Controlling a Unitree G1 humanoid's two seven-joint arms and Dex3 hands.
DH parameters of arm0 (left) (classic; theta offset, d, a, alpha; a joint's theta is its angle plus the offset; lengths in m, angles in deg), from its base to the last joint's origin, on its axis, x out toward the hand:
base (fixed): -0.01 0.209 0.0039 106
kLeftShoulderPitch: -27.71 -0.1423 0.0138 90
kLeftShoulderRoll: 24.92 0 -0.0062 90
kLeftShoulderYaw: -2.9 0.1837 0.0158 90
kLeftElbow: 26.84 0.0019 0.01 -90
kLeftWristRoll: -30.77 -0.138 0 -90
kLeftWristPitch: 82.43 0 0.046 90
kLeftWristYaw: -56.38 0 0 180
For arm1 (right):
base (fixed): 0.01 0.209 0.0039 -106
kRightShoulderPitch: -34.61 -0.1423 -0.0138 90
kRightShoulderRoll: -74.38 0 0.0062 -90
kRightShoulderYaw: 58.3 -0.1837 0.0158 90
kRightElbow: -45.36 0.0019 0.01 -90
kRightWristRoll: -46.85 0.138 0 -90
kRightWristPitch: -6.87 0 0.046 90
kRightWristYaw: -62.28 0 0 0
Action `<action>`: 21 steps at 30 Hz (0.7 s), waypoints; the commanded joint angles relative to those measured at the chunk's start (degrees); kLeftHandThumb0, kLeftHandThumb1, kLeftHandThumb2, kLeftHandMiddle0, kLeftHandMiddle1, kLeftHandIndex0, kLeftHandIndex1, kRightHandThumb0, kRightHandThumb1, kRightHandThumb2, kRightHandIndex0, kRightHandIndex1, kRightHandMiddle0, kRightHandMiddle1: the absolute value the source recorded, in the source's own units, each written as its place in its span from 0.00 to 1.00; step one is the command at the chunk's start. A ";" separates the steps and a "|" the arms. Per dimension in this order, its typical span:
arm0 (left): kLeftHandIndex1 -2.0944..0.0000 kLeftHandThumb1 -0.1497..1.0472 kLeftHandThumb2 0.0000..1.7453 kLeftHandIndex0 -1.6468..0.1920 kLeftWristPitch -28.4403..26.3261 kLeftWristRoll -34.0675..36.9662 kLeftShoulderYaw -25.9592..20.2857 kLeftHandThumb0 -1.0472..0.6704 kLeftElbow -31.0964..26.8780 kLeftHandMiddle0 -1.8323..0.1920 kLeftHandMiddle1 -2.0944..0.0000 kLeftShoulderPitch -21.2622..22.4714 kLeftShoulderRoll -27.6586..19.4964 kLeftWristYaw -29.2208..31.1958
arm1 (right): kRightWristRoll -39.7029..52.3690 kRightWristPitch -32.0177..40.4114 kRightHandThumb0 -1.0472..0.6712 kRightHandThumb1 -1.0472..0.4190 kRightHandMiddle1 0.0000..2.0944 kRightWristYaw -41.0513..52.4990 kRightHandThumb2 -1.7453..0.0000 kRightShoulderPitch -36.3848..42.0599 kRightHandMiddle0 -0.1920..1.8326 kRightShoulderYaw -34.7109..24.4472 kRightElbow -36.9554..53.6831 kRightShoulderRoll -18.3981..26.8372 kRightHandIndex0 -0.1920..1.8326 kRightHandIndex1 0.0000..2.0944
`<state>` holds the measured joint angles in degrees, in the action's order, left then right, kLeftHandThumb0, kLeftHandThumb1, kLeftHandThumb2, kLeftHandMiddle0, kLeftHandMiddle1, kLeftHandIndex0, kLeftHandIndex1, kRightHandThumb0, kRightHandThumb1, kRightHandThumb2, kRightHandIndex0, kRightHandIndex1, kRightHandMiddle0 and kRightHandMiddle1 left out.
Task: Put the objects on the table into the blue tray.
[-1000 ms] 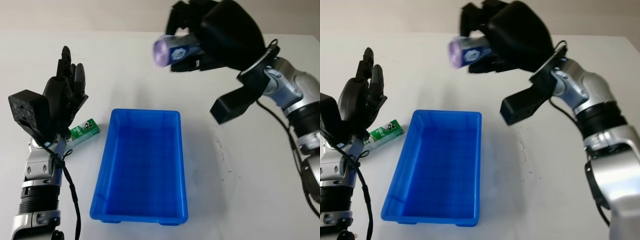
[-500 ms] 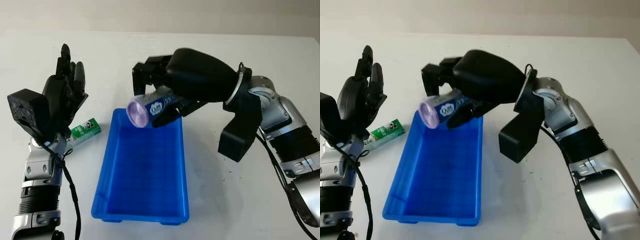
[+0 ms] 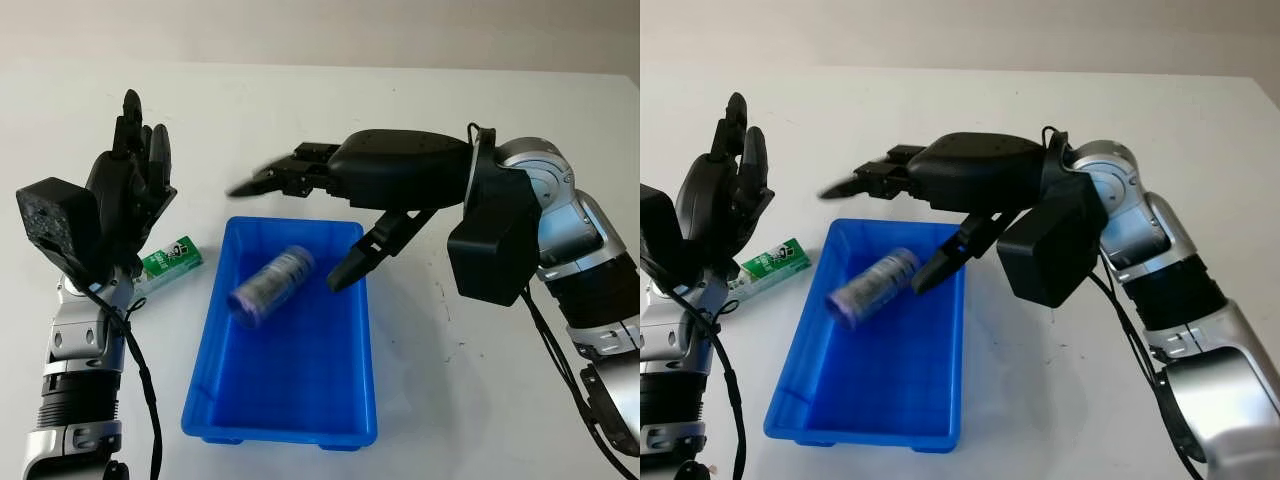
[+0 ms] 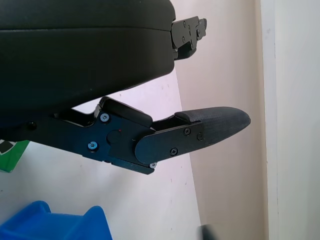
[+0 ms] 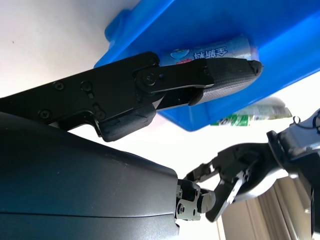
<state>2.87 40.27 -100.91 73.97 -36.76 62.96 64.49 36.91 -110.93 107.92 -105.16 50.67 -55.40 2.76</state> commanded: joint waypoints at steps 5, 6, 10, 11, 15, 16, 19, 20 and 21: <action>1.00 1.00 0.37 1.00 1.38 -0.23 -0.15 0.16 0.30 1.00 1.00 -0.05 0.22 -0.38 | 2.19 6.10 0.03 0.00 0.00 -7.23 0.60 2.41 0.00 -6.97 0.11 -3.03 0.00 0.00; 1.00 1.00 0.38 1.00 1.40 -0.27 -0.10 0.16 0.27 1.00 1.00 -0.12 0.13 -0.29 | 2.90 7.36 0.04 0.00 0.00 -8.57 0.58 2.88 0.00 -8.28 -0.19 -3.49 0.00 0.00; 1.00 1.00 0.38 1.00 1.67 -0.33 -0.06 0.16 0.45 1.00 1.00 -0.11 0.13 -0.28 | 4.58 12.26 0.05 0.00 0.00 -14.71 0.54 4.97 0.00 -12.71 -1.64 -5.80 0.00 0.00; 1.00 1.00 0.38 1.00 1.78 -0.31 -0.07 0.16 0.55 1.00 1.00 -0.07 0.14 -0.28 | 4.77 13.88 0.06 0.00 0.00 -16.45 0.53 5.62 0.00 -13.74 -1.82 -6.36 0.00 0.00; 1.00 1.00 0.38 1.00 1.52 0.09 -0.24 0.15 0.67 1.00 1.00 -0.03 0.15 -0.12 | 6.74 20.97 0.09 0.00 0.00 -25.64 0.55 9.75 0.00 -18.78 -2.95 -10.68 0.00 0.00; 1.00 1.00 0.38 1.00 1.60 0.03 -0.27 0.15 0.92 1.00 1.00 0.02 0.08 -0.12 | 7.45 23.48 0.09 0.00 0.00 -27.77 0.56 11.02 0.00 -20.09 -2.93 -11.76 0.00 0.00; 1.00 1.00 0.38 1.00 2.03 -0.08 -0.27 0.16 1.50 1.00 1.00 0.13 -0.14 0.08 | 8.67 28.05 0.12 0.00 0.00 -31.48 0.57 13.20 0.00 -22.20 -2.61 -13.62 0.00 0.00; 1.00 1.00 0.38 1.00 1.99 0.00 -0.28 0.16 1.62 1.00 1.00 0.23 -0.15 0.17 | 8.97 28.79 0.12 0.00 0.00 -32.29 0.57 13.85 0.00 -22.75 -2.74 -13.90 0.00 0.00; 1.00 1.00 0.38 1.00 1.94 0.07 -0.32 0.16 1.69 1.00 1.00 0.29 -0.18 0.25 | 9.17 29.31 0.14 0.00 0.00 -32.81 0.56 14.30 0.00 -23.08 -2.74 -14.09 0.00 0.00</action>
<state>4.19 40.32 -100.97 75.74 -36.75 63.19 64.53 45.50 -82.16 75.80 -91.34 28.64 -58.41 -10.90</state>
